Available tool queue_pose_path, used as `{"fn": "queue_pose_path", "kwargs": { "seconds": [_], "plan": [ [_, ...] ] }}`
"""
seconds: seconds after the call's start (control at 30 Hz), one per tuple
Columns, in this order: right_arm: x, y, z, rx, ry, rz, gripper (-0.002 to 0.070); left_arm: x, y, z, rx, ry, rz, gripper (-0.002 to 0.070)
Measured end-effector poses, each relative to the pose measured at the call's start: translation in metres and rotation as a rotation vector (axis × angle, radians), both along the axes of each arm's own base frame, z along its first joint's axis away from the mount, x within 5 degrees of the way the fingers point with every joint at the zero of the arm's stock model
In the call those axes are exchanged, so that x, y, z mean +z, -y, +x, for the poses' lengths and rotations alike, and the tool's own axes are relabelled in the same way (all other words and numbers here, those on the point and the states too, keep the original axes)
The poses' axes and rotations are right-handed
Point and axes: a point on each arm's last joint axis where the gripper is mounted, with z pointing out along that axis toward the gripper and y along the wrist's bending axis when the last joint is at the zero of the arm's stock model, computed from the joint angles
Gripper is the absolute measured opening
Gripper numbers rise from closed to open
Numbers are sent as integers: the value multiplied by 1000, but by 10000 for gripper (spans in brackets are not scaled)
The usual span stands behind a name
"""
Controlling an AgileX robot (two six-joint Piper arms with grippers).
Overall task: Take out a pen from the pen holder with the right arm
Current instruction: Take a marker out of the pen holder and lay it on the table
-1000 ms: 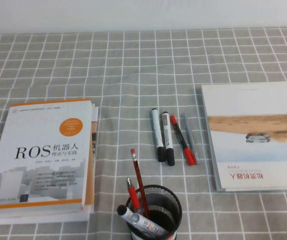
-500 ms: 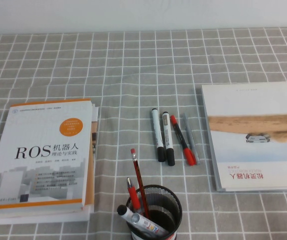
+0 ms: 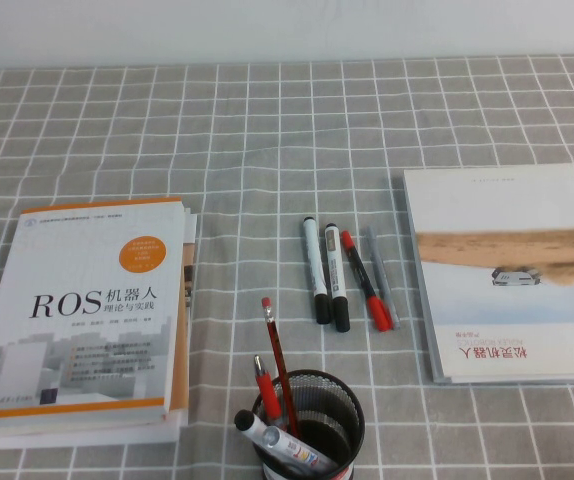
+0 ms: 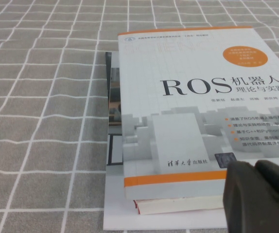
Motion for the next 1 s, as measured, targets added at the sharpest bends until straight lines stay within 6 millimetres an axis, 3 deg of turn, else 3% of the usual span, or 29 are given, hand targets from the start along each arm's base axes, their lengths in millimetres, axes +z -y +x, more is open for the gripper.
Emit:
{"fn": "queue_pose_path", "kwargs": {
  "seconds": [1.0],
  "plan": [
    [0, -2, 0, 5, -2, 45, -12, 0, 0, 0, 0, 0, 0, -4]
  ]
}}
